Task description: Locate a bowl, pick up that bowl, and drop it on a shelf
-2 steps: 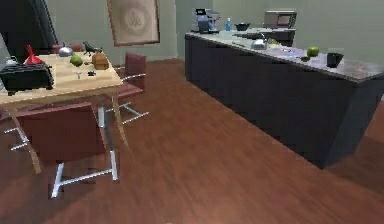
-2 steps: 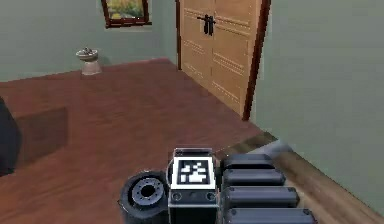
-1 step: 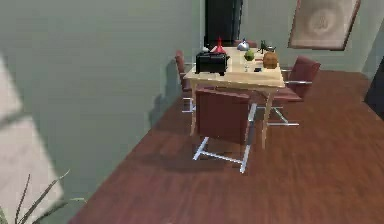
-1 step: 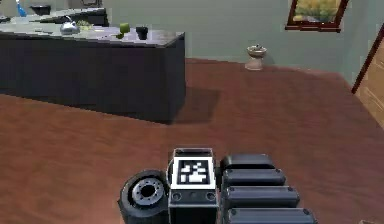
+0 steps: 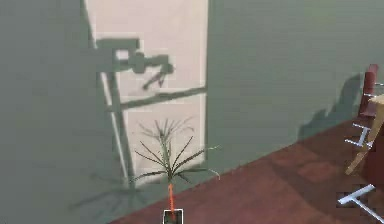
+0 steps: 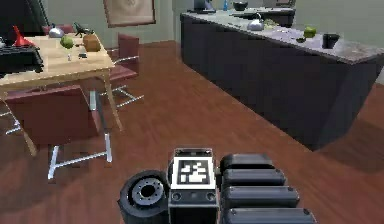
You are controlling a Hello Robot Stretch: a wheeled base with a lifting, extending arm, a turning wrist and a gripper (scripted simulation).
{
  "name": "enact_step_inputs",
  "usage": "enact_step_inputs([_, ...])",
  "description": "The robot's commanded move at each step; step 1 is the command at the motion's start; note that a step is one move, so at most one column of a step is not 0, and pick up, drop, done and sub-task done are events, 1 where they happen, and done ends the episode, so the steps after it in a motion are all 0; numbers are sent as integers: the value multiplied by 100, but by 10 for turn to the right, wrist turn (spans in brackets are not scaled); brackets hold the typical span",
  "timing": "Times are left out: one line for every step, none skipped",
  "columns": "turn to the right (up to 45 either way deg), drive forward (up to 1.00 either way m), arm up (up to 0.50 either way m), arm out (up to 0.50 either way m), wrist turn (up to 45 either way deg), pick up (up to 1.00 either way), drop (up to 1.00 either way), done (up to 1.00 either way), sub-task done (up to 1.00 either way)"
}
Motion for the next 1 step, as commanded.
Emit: enact_step_inputs([-450,0,0,0,0,0,0,0,0])
